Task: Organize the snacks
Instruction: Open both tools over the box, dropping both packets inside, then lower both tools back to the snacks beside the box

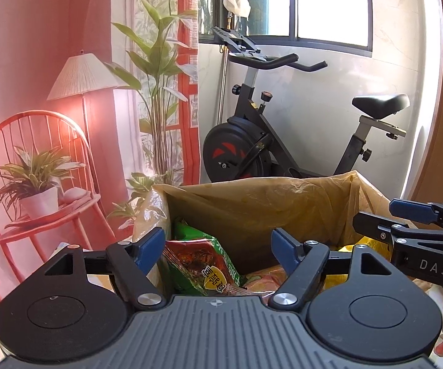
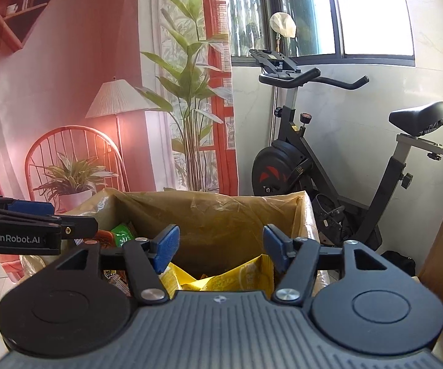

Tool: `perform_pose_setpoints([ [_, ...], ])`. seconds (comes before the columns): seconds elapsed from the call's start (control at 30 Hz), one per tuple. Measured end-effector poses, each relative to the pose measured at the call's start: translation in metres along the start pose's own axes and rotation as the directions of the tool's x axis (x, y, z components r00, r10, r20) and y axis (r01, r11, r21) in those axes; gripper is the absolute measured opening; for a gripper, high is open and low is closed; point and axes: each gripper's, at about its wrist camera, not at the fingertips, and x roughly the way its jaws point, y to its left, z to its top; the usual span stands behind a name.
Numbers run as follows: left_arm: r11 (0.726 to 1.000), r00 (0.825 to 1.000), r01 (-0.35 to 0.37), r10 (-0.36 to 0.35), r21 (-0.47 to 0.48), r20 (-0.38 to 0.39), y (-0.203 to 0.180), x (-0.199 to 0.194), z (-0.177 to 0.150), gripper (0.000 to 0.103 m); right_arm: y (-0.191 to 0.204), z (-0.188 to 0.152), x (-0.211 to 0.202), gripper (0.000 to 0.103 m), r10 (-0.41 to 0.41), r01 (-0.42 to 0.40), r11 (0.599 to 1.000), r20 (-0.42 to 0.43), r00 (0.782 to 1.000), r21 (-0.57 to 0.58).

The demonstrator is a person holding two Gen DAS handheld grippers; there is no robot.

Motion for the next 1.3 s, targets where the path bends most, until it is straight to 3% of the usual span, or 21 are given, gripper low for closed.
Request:
perform_pose_setpoints([
  [0.1, 1.0, 1.0, -0.002, 0.002, 0.002, 0.011, 0.004, -0.016, -0.002, 0.084, 0.0, -0.001, -0.01, 0.078, 0.023, -0.023, 1.0, -0.002, 1.0, 0.01],
  [0.3, 1.0, 0.999, -0.013, 0.014, -0.016, 0.033, 0.023, -0.05, -0.012, 0.087, 0.001, -0.008, -0.033, 0.09, 0.054, -0.054, 0.998, -0.013, 0.998, 0.028],
  [0.57, 0.999, 1.0, -0.005, 0.004, -0.053, -0.026, 0.047, -0.084, -0.039, 0.087, 0.0, -0.03, -0.068, 0.091, 0.104, -0.102, 0.993, -0.036, 0.994, 0.055],
  [0.83, 0.994, 0.996, -0.07, 0.065, -0.086, -0.055, 0.069, -0.103, -0.08, 0.087, 0.006, -0.061, -0.088, 0.091, 0.14, -0.136, 0.989, -0.055, 0.989, 0.061],
  [1.1, 0.986, 0.984, -0.138, 0.126, -0.092, -0.123, 0.088, -0.092, -0.118, 0.087, 0.006, -0.1, -0.079, 0.091, 0.131, -0.119, 0.989, -0.141, 0.981, 0.09],
  [1.3, 0.983, 0.976, -0.151, 0.131, -0.106, -0.175, 0.094, -0.084, -0.135, 0.086, 0.002, -0.129, -0.068, 0.091, 0.115, -0.096, 0.99, -0.203, 0.972, 0.103],
])
